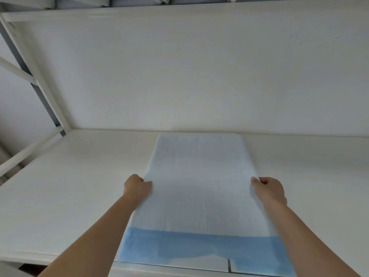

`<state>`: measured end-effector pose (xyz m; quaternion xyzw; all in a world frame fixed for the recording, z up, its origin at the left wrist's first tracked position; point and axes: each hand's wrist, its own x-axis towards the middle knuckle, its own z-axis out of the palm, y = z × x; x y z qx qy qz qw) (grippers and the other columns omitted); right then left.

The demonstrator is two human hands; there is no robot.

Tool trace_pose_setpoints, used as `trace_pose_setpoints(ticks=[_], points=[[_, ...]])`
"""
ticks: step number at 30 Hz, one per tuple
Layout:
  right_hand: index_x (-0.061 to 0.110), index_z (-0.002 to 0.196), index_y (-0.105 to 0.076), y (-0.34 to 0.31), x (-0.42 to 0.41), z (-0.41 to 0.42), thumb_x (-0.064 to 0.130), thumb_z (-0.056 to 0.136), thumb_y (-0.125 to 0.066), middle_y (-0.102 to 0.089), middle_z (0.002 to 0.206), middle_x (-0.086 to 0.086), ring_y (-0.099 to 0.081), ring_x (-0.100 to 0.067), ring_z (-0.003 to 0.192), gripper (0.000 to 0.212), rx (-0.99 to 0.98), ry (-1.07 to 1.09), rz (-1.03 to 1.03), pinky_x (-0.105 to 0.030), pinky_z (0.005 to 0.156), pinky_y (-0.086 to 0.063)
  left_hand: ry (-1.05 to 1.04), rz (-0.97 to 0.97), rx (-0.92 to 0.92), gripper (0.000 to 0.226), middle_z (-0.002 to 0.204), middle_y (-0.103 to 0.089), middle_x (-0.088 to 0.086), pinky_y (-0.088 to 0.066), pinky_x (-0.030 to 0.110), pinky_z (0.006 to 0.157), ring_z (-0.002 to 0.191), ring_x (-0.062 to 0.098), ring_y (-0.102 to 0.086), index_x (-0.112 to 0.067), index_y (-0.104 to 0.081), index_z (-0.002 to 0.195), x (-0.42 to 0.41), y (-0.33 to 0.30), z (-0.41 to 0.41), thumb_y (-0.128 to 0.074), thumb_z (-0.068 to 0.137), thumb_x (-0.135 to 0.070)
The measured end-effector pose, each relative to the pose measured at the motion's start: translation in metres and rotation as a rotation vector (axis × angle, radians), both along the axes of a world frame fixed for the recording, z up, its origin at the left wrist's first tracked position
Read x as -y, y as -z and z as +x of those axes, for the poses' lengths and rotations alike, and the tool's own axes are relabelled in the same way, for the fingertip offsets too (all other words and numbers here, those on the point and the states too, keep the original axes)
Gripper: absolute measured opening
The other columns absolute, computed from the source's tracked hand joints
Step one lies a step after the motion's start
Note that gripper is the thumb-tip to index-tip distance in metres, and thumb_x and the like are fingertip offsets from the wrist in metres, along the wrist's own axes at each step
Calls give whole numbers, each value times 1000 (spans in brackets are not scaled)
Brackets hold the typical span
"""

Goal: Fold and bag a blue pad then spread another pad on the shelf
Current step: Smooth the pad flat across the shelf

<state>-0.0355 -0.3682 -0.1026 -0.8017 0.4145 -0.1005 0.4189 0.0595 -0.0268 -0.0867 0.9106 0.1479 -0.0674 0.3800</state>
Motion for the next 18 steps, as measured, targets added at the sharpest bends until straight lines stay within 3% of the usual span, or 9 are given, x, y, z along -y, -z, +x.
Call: trace_pose_setpoints(ticks=[4,8,12,16,18], points=[[19,59,-44,-4,-2,0,33,86,-55,-47,56,2,-45,-22,55,32,38,-14,-2,-33,63,-36,20,-49,3,33,58,-48,5,-36,24,53,53,22,-47,-9,-45,57,0,-3,2,-61,83,-20],[22,86,-62,-5,-9,-6,40,85,-59,-64,82,3,-61,-23,79,18,52,-12,-94,-34,73,-47,48,-36,-14,26,64,-55,5,-39,25,55,59,22,-52,-7,-53,65,-1,-8,2,-65,83,-22],[21,94,-63,-10,-16,-2,35,88,-55,-61,82,4,-56,-22,80,17,-26,8,-129,-37,88,-42,52,14,-27,20,82,-55,9,-36,25,52,63,19,-49,-7,-49,76,0,-11,4,-63,83,-20],[18,97,-60,-8,-23,-4,30,88,-49,-61,82,2,-55,-23,77,19,-64,-9,-237,-36,86,-41,98,120,10,21,89,-51,10,-41,29,67,81,28,-51,-9,-43,73,7,-10,-1,-58,86,-15],[14,103,-57,-5,-25,-5,30,91,-46,-61,85,0,-57,-26,80,23,-74,-43,-325,-35,81,-42,121,173,30,14,92,-48,9,-41,30,72,92,33,-55,-5,-48,81,9,-10,-3,-56,88,-14]])
